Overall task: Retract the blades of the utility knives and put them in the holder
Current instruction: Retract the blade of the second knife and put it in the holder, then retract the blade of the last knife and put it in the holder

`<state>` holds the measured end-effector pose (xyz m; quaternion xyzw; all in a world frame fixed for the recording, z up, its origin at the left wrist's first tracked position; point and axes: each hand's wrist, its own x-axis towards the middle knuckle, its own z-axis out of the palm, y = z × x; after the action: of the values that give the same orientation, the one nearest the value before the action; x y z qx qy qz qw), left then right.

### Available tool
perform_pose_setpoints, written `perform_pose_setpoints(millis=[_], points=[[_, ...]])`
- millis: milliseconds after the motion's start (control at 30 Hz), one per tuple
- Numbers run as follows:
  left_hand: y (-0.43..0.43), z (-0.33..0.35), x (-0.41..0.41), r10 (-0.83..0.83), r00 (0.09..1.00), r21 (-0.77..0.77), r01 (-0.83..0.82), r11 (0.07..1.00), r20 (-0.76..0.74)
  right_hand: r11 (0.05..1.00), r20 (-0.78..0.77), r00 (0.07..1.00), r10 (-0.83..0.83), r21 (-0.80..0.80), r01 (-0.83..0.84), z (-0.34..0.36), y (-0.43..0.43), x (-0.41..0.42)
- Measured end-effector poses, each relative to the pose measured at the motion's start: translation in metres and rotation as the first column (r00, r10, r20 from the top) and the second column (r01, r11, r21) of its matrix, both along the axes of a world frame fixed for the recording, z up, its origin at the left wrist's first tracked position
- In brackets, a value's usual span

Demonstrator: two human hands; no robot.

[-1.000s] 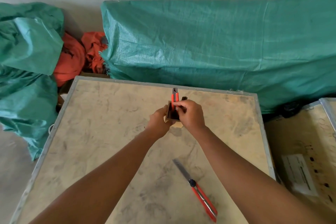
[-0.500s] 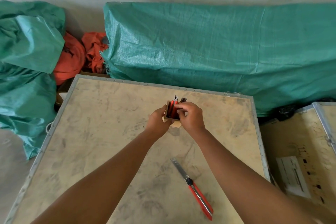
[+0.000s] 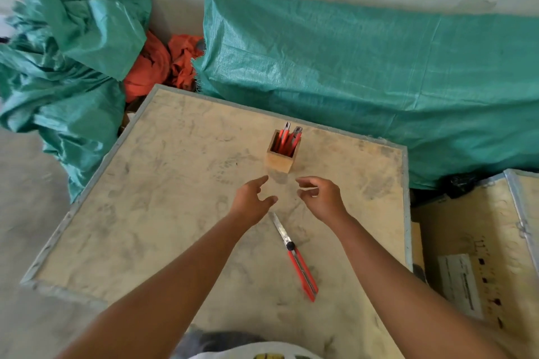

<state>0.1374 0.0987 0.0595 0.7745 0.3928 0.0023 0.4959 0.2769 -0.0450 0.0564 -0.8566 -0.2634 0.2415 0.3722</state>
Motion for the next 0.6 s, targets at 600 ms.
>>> perform_pose_setpoints(millis=[600], points=[[-0.187,-0.079,-0.057,0.166,0.986,-0.076,-0.168,0.983,-0.031,0.852,-0.111,0.896,0.430,-0.277,-0.443,-0.068,-0.062,-0.053]])
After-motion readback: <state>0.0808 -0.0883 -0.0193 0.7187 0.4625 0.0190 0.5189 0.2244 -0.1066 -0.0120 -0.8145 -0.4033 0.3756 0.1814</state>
